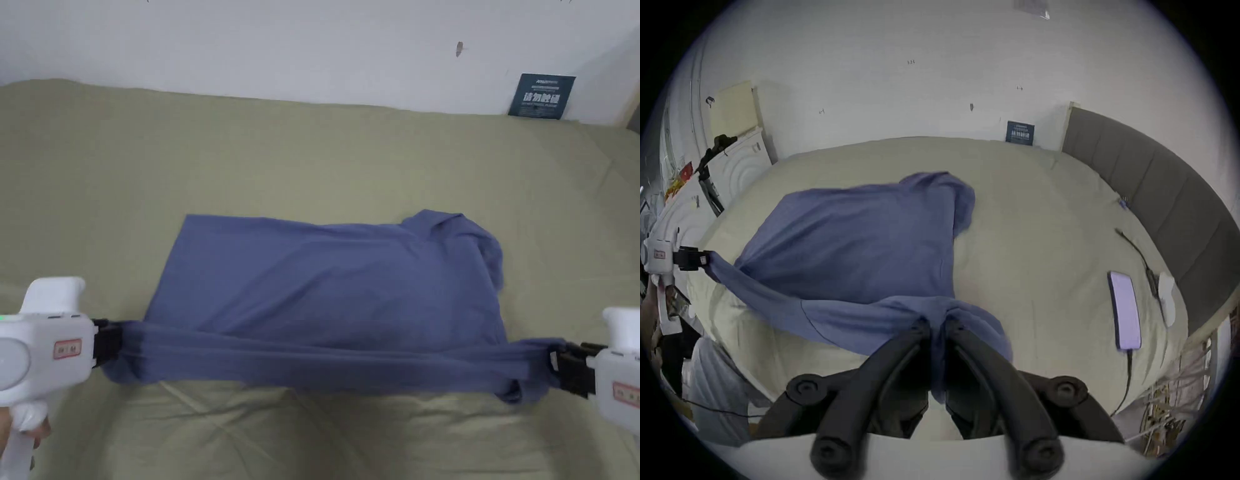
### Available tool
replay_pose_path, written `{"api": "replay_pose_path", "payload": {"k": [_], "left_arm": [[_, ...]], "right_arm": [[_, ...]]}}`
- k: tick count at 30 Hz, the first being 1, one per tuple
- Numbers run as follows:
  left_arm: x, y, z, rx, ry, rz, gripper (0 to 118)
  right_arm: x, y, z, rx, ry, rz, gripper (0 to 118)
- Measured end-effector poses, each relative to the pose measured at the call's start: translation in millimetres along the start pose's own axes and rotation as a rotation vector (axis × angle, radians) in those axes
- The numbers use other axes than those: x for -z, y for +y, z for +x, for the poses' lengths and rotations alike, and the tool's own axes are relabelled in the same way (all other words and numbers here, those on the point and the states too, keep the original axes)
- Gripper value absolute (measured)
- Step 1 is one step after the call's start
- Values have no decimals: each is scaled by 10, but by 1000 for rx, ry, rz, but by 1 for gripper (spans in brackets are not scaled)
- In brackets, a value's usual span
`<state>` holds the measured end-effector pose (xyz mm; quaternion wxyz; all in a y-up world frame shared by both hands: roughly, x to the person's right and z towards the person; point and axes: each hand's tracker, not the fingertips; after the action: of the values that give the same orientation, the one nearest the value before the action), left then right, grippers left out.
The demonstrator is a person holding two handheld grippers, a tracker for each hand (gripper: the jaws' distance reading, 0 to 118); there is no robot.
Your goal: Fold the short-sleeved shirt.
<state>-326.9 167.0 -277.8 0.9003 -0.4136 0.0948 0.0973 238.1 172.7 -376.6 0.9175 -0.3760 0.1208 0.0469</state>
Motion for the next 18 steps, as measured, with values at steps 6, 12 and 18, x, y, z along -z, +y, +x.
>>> {"api": "replay_pose_path", "payload": {"k": [6, 12, 18], "left_arm": [[554, 495, 16, -17, 14, -17, 5], [1123, 732, 136, 0, 38, -60, 5], [1366, 683, 158, 2, 47, -81, 17]], "right_arm": [[708, 554, -68, -58, -37, -59, 8], [1419, 719, -76, -60, -66, -156, 8], [1697, 699, 4, -40, -92, -183, 57]]}}
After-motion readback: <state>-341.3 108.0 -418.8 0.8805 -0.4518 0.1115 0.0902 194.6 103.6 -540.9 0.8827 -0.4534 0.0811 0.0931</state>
